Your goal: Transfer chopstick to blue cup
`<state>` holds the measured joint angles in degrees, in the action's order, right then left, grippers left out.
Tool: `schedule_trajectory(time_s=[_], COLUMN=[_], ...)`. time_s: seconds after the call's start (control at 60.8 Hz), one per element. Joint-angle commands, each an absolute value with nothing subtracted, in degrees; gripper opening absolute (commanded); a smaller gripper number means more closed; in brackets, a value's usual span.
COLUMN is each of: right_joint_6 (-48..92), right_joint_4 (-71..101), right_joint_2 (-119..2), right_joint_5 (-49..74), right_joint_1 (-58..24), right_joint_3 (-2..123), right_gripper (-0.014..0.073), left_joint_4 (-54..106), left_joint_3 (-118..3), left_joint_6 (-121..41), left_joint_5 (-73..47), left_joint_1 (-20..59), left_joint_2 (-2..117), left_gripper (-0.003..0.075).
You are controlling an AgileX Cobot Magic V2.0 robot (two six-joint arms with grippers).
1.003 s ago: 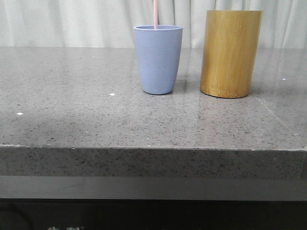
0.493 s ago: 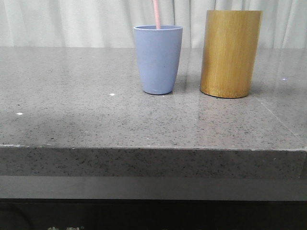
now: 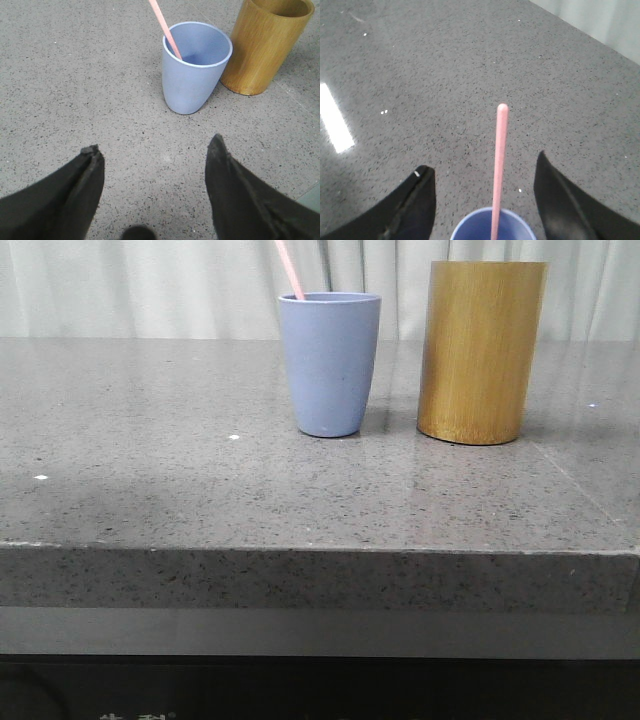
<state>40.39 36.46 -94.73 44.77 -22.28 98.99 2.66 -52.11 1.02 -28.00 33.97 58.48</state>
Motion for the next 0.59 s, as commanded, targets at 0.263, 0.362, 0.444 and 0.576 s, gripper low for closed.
schedule_trajectory(time_s=[0.263,0.362,0.444,0.576], right_joint_6=[10.6,9.0,9.0,9.0], right_joint_4=[6.7,5.7,5.9,6.1], right_joint_2=[-75.8,-70.5,-65.7,-57.9], right_joint_5=[57.4,56.2,53.2,46.0], right_joint_1=[-20.7,-20.7,-20.7,-20.7], right_joint_3=[95.2,89.5,84.4,75.6], right_gripper=[0.0455,0.0455,0.0455,0.0455], left_joint_4=[2.9,2.8,2.8,2.8], left_joint_3=[-53.8,-53.8,-53.8,-53.8], left_joint_6=[1.5,1.5,1.5,1.5], left_joint_5=[-23.6,-23.6,-23.6,-23.6], left_joint_1=[33.9,33.9,33.9,33.9], left_joint_2=[57.8,57.8,57.8,57.8], left_gripper=[0.0442,0.0442,0.0442,0.0442])
